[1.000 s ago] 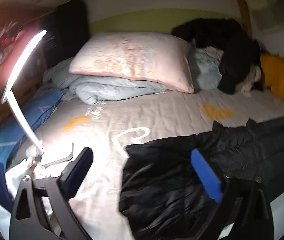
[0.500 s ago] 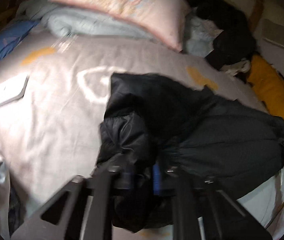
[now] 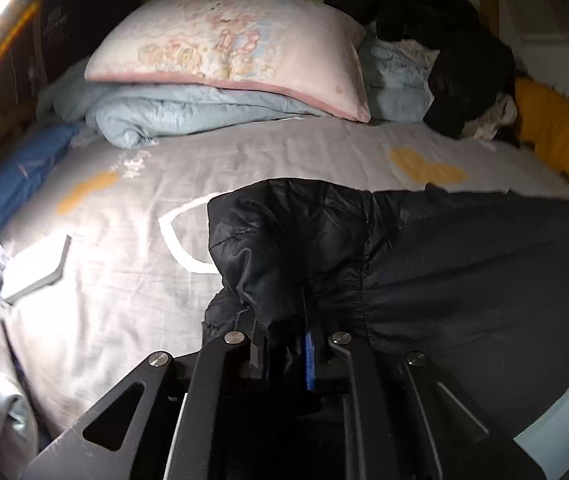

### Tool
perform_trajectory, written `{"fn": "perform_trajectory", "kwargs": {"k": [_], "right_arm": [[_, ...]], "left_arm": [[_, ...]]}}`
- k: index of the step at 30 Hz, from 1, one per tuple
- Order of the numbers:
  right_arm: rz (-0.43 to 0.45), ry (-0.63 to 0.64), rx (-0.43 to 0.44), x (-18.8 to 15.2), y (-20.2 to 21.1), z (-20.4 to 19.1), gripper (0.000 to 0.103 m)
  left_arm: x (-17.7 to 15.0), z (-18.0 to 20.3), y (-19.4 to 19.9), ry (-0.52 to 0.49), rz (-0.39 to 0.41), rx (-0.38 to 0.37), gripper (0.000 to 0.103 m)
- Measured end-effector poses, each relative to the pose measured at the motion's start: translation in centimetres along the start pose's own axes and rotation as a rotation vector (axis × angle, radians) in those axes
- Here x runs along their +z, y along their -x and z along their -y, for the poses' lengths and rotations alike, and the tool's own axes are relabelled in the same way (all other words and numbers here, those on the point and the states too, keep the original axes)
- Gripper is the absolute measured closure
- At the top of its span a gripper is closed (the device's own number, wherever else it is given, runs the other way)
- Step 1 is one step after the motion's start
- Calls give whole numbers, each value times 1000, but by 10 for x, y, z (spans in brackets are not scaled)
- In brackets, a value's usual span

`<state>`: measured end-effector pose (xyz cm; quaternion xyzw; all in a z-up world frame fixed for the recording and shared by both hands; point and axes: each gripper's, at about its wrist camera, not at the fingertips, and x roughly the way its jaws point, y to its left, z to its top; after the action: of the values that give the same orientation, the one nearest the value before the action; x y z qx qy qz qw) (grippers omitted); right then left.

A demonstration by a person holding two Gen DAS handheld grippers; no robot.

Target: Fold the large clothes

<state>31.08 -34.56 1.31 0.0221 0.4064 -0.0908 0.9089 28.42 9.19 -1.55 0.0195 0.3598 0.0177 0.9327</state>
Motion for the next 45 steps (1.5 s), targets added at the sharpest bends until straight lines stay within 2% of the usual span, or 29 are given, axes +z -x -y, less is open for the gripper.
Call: {"fn": "perform_trajectory", "kwargs": {"k": [1,3,5,6,7,10,13,15,17,18,19,20,21,23,25,27,29,31,33,35,37,41,43,45], "right_arm": [[15,-5,-10,0,5,2,90],[45,-27,-26,-1,17,8,72],[74,-60,-5,-3,30,19,38],[74,-71,17,-4,33,24,31],[44,-82,46,-5,33,31,22],[-63,-186,187,-9,21,53,22],[-129,-286,301,-14,10,68,19],[-169,-202,348,-18,0,57,12],[-218,-118,369,-23,-11,45,12],[-240,-142,389,-26,-17,45,12],[-264,-183,438,-29,-23,46,14],[-280,-215,487,-31,-27,47,26],[-287,-221,508,-33,-28,47,35],[-258,-218,518,-31,-18,44,74],[-164,-186,482,-26,12,35,84],[-75,-85,420,-21,47,17,85],[-40,16,371,-22,76,-2,85],[-46,51,325,-26,87,-16,84],[-60,91,245,-30,87,-29,83],[-53,133,183,-34,85,-40,83],[-74,134,174,-36,81,-38,83],[-93,84,175,-32,72,-21,76],[-77,37,170,-33,75,-10,75],[-44,12,173,-31,80,-4,75]], "left_arm": [[0,0,4,-4,10,10,86],[1,-6,15,22,21,13,70],[1,-16,26,71,18,-42,19],[0,-21,28,95,2,-99,8],[-2,-25,28,122,-17,-132,3],[-17,-41,20,243,-101,-174,3],[-30,-55,-2,379,-206,-331,3],[-41,-62,-18,494,-284,-473,12],[-48,-66,-25,566,-311,-522,20],[-49,-64,-24,550,-303,-520,26],[-47,-60,-23,514,-295,-508,39],[-47,-55,-19,486,-287,-495,53],[-45,-48,-12,456,-273,-483,60],[-39,-36,12,409,-235,-423,79],[-28,-18,51,317,-186,-314,83],[-21,-3,89,233,-103,-270,84],[-21,2,115,204,-68,-258,84],[-28,8,123,158,-72,-208,83],[-35,12,115,134,-92,-148,83],[-40,11,101,152,-131,-139,83],[-40,6,92,177,-162,-150,82],[-40,-6,80,246,-201,-147,70],[-37,-14,85,288,-163,-142,65],[-32,-15,95,269,-102,-124,61]]}}
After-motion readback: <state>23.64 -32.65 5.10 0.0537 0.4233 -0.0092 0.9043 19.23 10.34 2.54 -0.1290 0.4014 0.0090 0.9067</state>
